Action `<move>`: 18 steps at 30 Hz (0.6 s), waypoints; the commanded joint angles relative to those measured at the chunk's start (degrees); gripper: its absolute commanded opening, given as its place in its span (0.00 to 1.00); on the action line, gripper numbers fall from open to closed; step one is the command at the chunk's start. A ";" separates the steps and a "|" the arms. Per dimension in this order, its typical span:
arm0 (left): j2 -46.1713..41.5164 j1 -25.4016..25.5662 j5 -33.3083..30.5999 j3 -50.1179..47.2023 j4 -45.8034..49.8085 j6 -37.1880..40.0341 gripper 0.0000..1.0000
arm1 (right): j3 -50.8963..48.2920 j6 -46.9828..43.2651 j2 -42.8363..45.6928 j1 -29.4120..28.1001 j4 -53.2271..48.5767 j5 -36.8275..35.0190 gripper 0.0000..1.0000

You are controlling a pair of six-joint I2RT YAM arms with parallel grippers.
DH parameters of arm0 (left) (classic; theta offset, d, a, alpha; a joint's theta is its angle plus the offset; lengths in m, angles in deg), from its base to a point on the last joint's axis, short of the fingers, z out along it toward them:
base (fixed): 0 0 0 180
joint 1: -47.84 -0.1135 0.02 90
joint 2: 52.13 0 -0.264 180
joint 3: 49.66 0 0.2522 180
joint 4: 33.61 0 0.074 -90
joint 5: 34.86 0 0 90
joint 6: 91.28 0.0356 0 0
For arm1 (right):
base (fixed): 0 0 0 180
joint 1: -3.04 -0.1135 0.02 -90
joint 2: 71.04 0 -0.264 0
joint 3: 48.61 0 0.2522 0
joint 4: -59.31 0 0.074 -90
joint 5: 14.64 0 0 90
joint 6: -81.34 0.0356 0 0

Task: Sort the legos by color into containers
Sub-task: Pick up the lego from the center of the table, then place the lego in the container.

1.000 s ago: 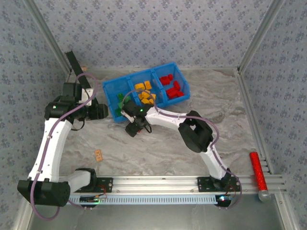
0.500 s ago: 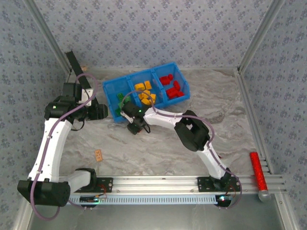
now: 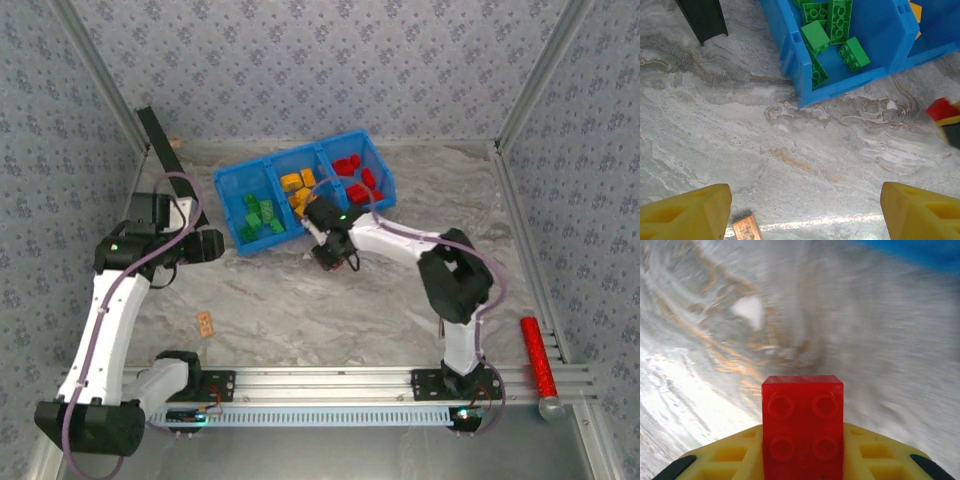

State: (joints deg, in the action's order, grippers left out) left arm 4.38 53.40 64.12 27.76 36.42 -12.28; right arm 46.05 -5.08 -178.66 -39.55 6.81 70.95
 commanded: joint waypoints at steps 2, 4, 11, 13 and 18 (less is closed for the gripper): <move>-2.02 -0.46 -0.97 -3.74 -4.08 -1.57 0.79 | 0.88 -2.15 5.09 5.45 -0.10 -3.89 0.35; -3.29 -0.38 -1.70 -5.74 -5.59 -2.19 0.79 | 2.51 -3.22 4.13 8.35 1.93 -4.44 0.35; -7.70 -0.40 -0.08 -10.57 -10.63 -3.23 0.86 | 14.23 -7.61 -4.54 14.87 7.92 -8.08 0.36; -8.23 -0.43 0.58 -10.53 -10.97 -2.89 0.89 | 18.28 -8.52 -7.94 16.11 8.98 -8.08 0.36; -8.28 -0.41 0.93 -7.91 -9.32 -1.51 0.92 | 30.31 -10.49 -18.69 18.38 7.18 -8.51 0.36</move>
State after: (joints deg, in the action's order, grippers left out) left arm -3.38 53.40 63.72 17.23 27.46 -14.75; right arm 70.90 -13.11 -192.40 -22.17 14.63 63.87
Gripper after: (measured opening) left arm 0.920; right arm 0.365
